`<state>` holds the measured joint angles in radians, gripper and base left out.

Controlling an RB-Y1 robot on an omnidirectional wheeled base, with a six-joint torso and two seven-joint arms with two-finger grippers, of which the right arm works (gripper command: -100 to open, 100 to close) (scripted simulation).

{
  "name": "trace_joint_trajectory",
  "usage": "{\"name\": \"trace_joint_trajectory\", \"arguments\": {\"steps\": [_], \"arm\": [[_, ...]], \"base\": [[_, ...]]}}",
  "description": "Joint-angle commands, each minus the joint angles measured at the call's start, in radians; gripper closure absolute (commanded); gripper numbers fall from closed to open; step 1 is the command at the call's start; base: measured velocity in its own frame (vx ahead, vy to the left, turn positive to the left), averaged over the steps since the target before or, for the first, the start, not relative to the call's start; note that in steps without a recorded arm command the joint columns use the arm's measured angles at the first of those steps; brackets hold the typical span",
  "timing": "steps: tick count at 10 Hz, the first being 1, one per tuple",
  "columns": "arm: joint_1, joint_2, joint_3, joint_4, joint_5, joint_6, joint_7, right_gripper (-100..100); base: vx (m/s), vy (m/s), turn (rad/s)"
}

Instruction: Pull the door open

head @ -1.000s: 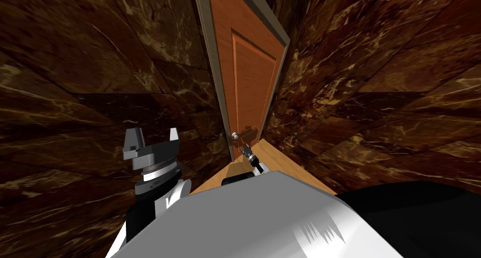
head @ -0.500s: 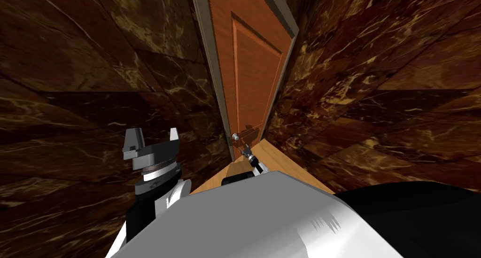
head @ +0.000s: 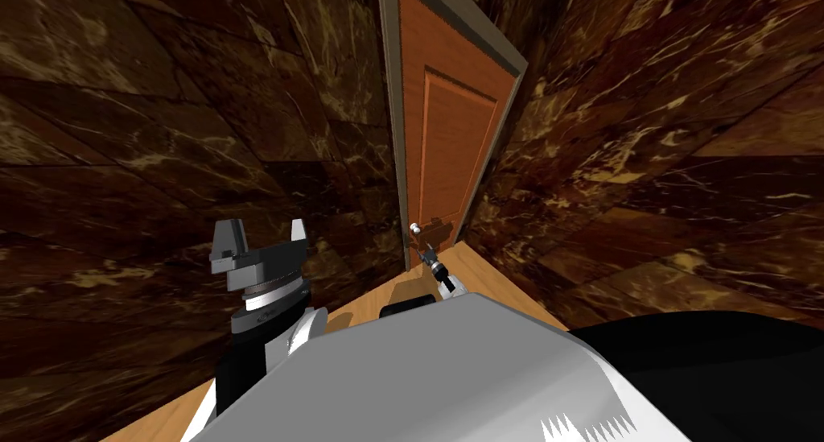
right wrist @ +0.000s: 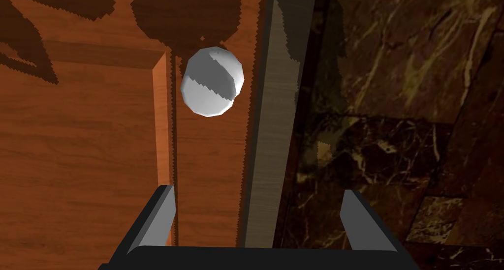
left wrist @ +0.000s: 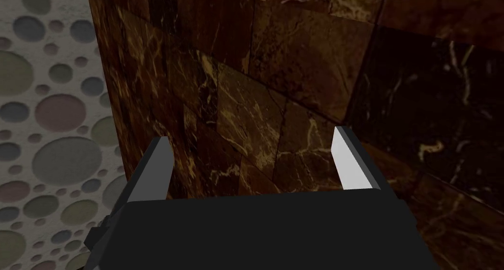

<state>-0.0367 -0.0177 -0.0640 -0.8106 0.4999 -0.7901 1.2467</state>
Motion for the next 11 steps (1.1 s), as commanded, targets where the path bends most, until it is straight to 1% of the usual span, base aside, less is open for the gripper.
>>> {"name": "trace_joint_trajectory", "arguments": {"steps": [1, 5, 8, 9, 10, 11], "arm": [[-0.018, -0.007, -0.038, 0.031, -0.006, -0.012, 0.013, -100], [-0.045, -0.011, -0.118, 0.059, -0.015, -0.014, 0.034, -100], [-0.065, -0.006, -0.179, 0.081, -0.022, -0.015, 0.049, -100], [-0.065, -0.006, -0.179, 0.081, -0.022, -0.015, 0.049, -100], [-0.072, -0.003, -0.199, 0.088, -0.024, -0.015, 0.054, -100], [-0.078, 0.000, -0.218, 0.095, -0.027, -0.015, 0.059, -100]], "base": [[-0.034, 0.083, 0.189], [0.021, 0.049, 0.195], [0.054, 0.017, 0.210], [0.043, -0.004, 0.059], [0.040, -0.014, 0.098], [0.053, -0.024, 0.231]]}}
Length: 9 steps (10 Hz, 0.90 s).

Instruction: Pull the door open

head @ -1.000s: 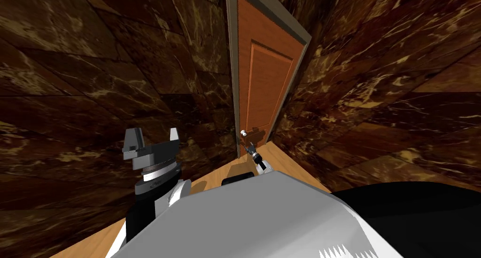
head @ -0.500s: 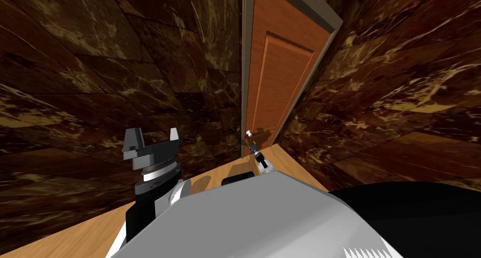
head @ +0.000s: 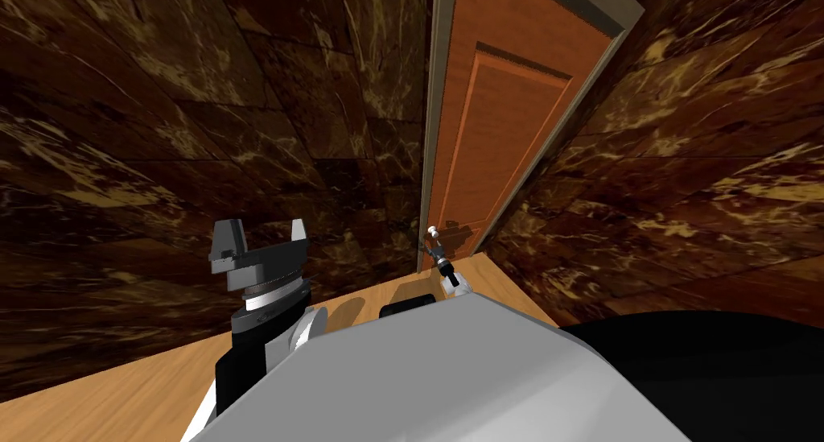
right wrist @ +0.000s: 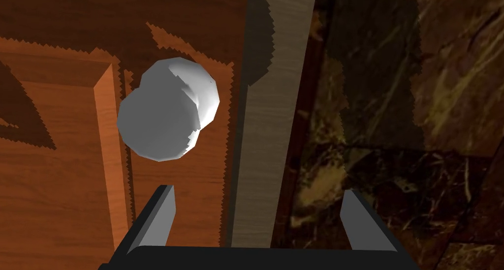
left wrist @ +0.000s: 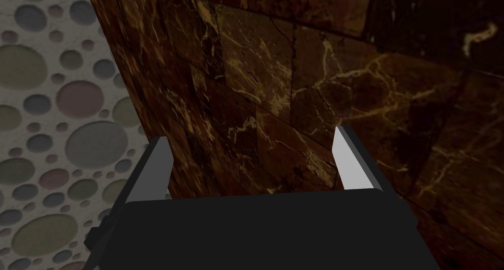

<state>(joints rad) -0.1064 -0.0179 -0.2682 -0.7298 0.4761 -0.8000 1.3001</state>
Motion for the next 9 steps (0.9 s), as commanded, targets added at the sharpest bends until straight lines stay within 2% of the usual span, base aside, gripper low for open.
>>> {"name": "trace_joint_trajectory", "arguments": {"steps": [1, 5, 6, 7, 9], "arm": [[-0.014, 0.005, -0.033, 0.021, -0.005, -0.006, 0.011, -100], [-0.035, 0.026, -0.100, 0.045, -0.014, -0.007, 0.027, -100], [-0.035, 0.026, -0.100, 0.045, -0.014, -0.007, 0.027, -100], [-0.043, 0.037, -0.127, 0.055, -0.018, -0.008, 0.033, -100], [-0.052, 0.052, -0.157, 0.066, -0.023, -0.008, 0.040, -100]], "base": [[0.060, -0.037, 0.198], [0.079, -0.074, 0.129], [0.034, -0.063, 0.073], [0.027, -0.081, 0.101], [0.036, -0.126, 0.113]]}}
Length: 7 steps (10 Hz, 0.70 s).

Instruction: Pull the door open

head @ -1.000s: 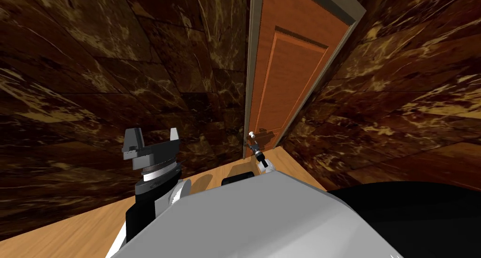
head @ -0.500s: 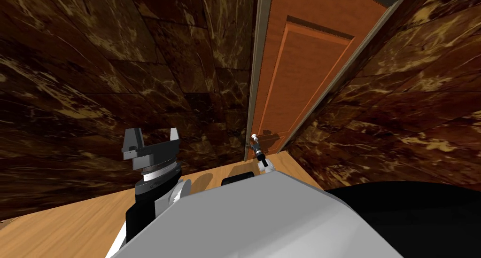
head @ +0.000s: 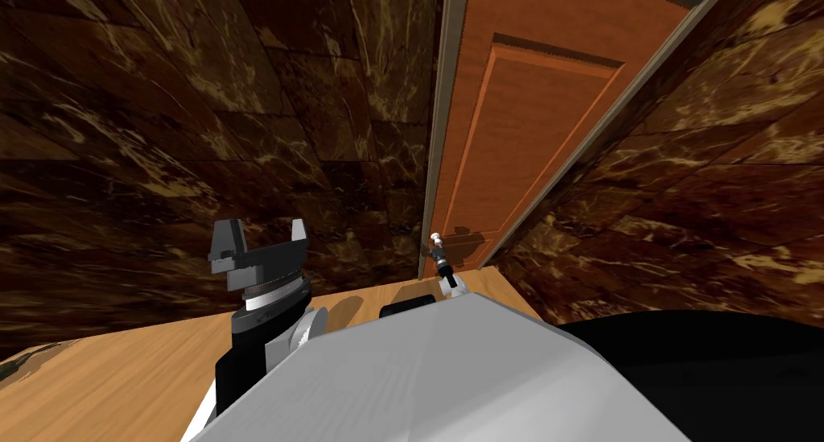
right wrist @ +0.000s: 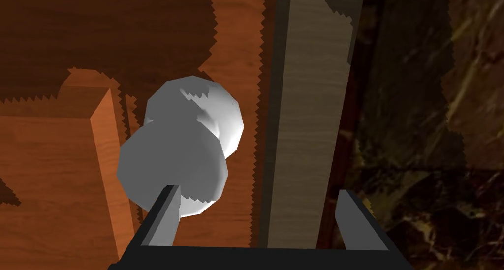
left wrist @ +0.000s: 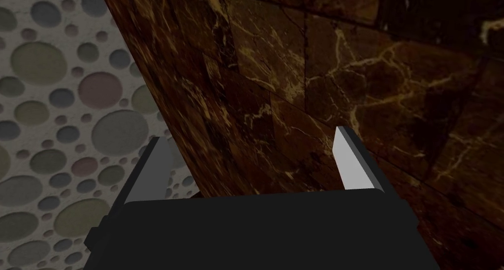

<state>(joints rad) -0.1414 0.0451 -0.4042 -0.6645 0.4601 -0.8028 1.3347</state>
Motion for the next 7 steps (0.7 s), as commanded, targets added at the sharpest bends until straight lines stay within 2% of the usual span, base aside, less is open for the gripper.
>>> {"name": "trace_joint_trajectory", "arguments": {"steps": [1, 2, 3, 7], "arm": [[-0.020, -0.004, -0.031, 0.005, -0.008, -0.005, 0.008, -100], [0.002, 0.005, -0.010, 0.003, 0.000, 0.002, 0.001, -100], [0.002, 0.005, -0.010, 0.003, 0.000, 0.002, 0.001, 100], [0.002, 0.005, -0.010, 0.003, 0.000, 0.002, 0.001, 100]], "base": [[0.031, -0.166, 0.073], [-0.017, -0.057, 0.038], [-0.022, 0.023, -0.034], [0.000, 0.010, -0.009]]}}
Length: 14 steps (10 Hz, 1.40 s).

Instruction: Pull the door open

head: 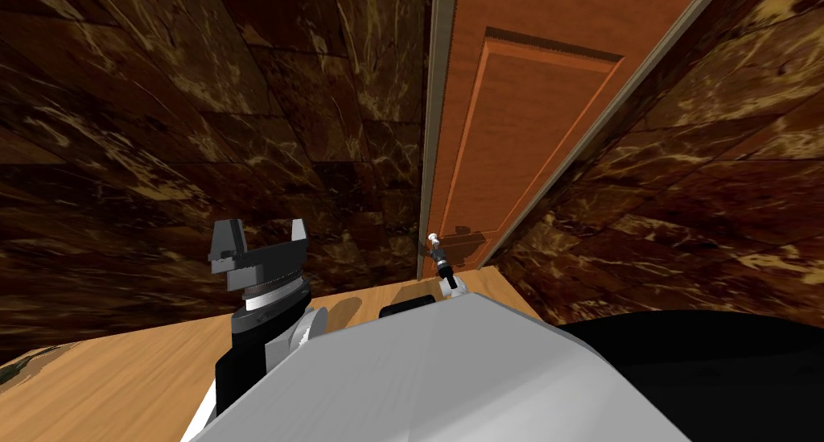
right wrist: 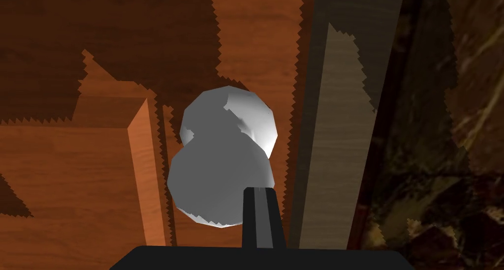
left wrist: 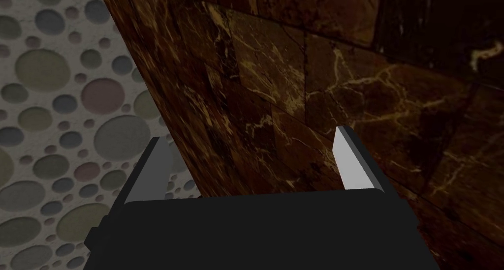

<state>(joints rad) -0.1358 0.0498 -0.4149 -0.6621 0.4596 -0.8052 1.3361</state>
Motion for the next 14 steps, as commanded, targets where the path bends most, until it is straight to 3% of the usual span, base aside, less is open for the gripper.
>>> {"name": "trace_joint_trajectory", "arguments": {"steps": [1, 2, 4, 6, 7, 8, 10, 13, 14], "arm": [[-0.003, 0.001, 0.001, 0.000, 0.000, 0.004, 0.000, 100], [0.001, -0.033, -0.001, 0.000, -0.002, -0.003, -0.008, -100], [0.002, -0.063, -0.002, 0.001, -0.005, -0.007, -0.018, -100], [0.002, -0.063, -0.002, 0.001, -0.005, -0.007, -0.018, -100], [0.004, -0.089, -0.003, 0.001, -0.008, -0.011, -0.031, -100], [0.005, -0.100, -0.004, 0.002, -0.011, -0.014, -0.040, -100], [0.007, -0.110, -0.006, 0.003, -0.015, -0.020, -0.057, -100], [0.009, -0.106, -0.007, 0.003, -0.018, -0.023, -0.066, -100], [0.019, -0.129, -0.024, 0.013, -0.030, -0.039, -0.077, -100]], "base": [[0.000, 0.000, 0.000], [-0.028, 0.081, 0.073], [-0.075, 0.119, 0.038], [-0.041, 0.063, 0.004], [-0.078, 0.055, 0.059], [-0.161, 0.065, 0.040], [-0.207, 0.016, 0.001], [-0.166, -0.046, -0.011], [0.083, -0.002, 0.199]]}}
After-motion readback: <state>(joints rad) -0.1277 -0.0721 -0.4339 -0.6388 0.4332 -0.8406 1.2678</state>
